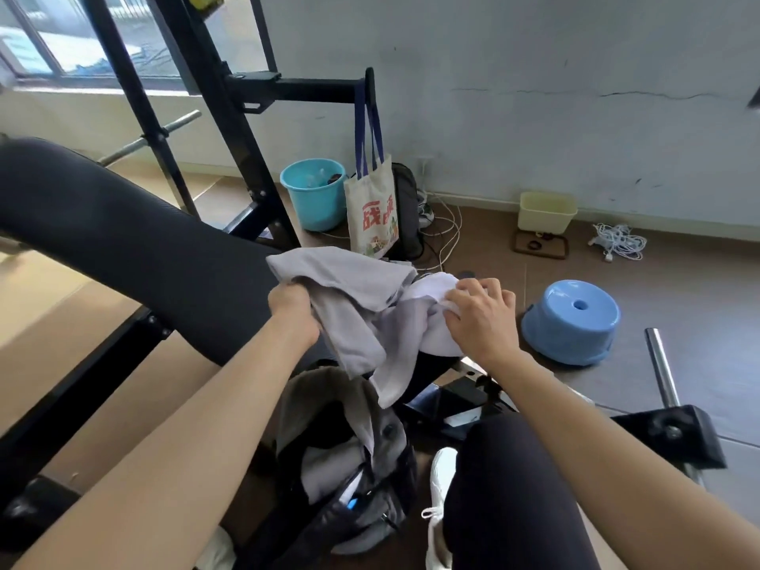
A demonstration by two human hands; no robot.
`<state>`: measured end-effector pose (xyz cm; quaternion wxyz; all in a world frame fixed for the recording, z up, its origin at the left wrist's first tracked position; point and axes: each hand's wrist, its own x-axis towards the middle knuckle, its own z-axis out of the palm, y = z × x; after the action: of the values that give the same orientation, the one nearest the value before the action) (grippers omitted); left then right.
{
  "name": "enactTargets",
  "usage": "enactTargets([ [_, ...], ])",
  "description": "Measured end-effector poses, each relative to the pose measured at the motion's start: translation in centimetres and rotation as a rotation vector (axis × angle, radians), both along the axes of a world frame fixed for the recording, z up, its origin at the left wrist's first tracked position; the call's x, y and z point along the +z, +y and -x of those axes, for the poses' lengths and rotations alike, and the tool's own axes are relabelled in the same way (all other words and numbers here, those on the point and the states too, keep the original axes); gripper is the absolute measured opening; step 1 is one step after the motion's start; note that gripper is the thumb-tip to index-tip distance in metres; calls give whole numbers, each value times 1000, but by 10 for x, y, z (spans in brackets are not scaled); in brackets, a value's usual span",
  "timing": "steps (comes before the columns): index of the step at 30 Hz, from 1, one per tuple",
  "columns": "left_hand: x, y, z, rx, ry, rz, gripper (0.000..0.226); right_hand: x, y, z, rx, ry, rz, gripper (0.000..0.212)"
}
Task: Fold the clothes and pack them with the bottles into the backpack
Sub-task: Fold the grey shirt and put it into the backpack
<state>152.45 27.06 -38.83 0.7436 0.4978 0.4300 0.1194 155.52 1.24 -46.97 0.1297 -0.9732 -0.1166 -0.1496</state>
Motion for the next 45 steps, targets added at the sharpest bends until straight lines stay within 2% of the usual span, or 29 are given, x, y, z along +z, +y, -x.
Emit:
enactTargets([
  [3,-5,15,16,6,7,64,21,0,0,-3,51,-57,-75,12],
  [6,-12,26,34,6,14,107,28,14,-2,-10,54,-104,-241,9],
  [8,-16,32,43,-9,8,178,27,32,-6,-15,-107,-121,-414,12],
  [12,-20,33,54,-44,22,107,25,60,-25,-14,-509,-257,-750,16],
  [14,-19,24,59,-92,11,140,27,61,-37,-6,-622,-253,-766,16],
  [15,-19,19,60,-132,0,150,28,57,-42,0,-641,-155,-709,17],
  [17,-20,10,61,-190,-18,157,30,35,-48,12,-595,152,-566,17],
  [19,-22,3,63,-239,-37,168,33,13,-50,25,-498,445,-526,11],
  [20,-22,1,66,-256,-43,159,34,6,-49,33,-456,542,-524,8],
  [21,-22,0,68,-275,-49,141,35,4,-46,41,-434,594,-517,17],
  [23,-23,-2,72,-314,-41,87,35,5,-37,53,-473,508,-483,38],
  [25,-22,-2,81,-372,-40,49,38,11,-22,75,-471,281,-507,44],
  [27,-22,-3,92,-440,-57,31,39,17,-1,102,-286,170,-705,44],
  [29,-22,-3,106,-505,-64,32,38,22,21,130,4,288,-880,51],
  [31,-26,-2,120,-544,-63,54,40,21,41,154,217,481,-918,63],
  [33,-33,0,137,-573,-63,56,49,12,58,173,331,533,-903,66],
  [35,-44,0,155,-592,-67,75,52,-3,70,188,328,520,-945,55],
  [39,-73,6,198,-576,-77,104,37,-23,78,208,236,602,-1130,9],
  [42,-105,14,230,-544,-103,136,34,-32,79,215,263,743,-1022,17],
  [45,-129,10,256,-464,-85,149,32,-35,86,220,330,908,-982,6],
])
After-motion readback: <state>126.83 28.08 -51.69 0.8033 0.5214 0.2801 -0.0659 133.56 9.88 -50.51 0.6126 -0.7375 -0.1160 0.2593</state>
